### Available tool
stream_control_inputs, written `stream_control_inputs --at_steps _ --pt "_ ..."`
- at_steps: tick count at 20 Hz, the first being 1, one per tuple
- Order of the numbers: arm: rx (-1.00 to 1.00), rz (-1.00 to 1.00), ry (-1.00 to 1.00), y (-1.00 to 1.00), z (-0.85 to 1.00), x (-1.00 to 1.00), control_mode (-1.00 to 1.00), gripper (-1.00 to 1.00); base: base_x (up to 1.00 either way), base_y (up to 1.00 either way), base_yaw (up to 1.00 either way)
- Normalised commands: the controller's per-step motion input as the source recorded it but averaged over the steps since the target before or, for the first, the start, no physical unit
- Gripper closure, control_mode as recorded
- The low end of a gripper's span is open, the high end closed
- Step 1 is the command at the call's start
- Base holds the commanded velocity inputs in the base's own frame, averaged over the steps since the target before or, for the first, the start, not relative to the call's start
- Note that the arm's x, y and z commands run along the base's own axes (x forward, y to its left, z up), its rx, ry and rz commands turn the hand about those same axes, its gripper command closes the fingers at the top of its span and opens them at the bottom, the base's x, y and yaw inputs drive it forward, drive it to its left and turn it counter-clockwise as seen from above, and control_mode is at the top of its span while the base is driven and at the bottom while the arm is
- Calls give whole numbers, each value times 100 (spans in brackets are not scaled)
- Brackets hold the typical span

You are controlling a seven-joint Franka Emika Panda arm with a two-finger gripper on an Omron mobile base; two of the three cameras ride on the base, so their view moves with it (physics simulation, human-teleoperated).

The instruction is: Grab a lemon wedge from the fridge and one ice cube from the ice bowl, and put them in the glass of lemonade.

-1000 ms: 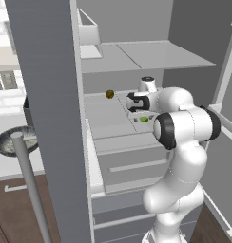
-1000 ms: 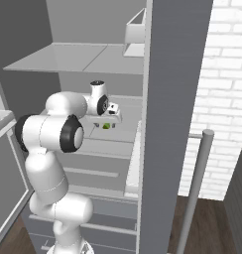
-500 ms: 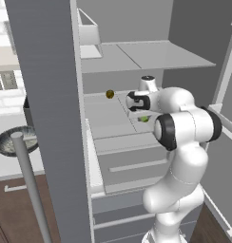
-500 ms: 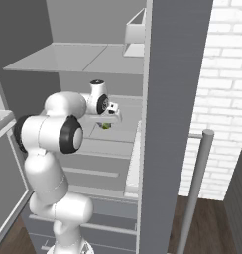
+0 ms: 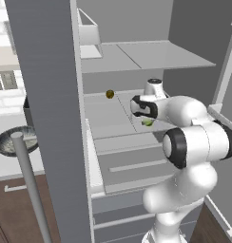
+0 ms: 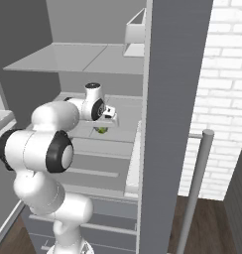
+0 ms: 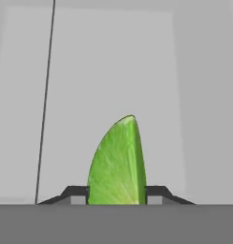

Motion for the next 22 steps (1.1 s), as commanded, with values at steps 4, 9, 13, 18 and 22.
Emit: stream_control_inputs --at_steps 4,9,13,18,22 --pt "0 0 -7 0 43 -99 -100 100 0 0 0" --pt "0 0 -1 0 96 -100 -100 100 0 0 0" --pt "0 0 0 0 100 -100 -100 100 0 0 0" --pt "0 0 -2 0 99 -100 -100 100 0 0 0" --pt "0 0 -5 0 84 -100 -100 100 0 0 0"
